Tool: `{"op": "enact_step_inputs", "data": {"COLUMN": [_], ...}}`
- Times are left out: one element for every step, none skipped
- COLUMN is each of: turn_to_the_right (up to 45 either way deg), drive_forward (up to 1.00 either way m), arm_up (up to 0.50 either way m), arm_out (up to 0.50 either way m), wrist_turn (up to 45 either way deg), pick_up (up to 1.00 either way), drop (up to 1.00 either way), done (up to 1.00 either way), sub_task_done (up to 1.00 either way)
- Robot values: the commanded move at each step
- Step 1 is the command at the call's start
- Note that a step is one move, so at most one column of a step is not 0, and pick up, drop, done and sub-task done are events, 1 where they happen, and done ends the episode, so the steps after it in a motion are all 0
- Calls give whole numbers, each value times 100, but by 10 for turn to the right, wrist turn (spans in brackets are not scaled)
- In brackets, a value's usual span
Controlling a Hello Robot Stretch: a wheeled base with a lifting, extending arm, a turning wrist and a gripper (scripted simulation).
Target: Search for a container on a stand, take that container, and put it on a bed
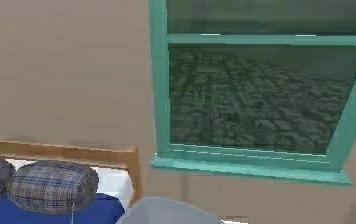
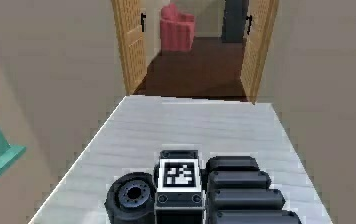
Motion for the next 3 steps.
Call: {"op": "enact_step_inputs", "data": {"turn_to_the_right": [-450,-270,450], "drive_forward": [0,0,0], "arm_up": [0,0,0], "arm_out": [0,0,0], "wrist_turn": [0,0,0], "pick_up": [0,0,0], "drop": [0,0,0], "done": [0,0,0], "sub_task_done": [0,0,0]}}
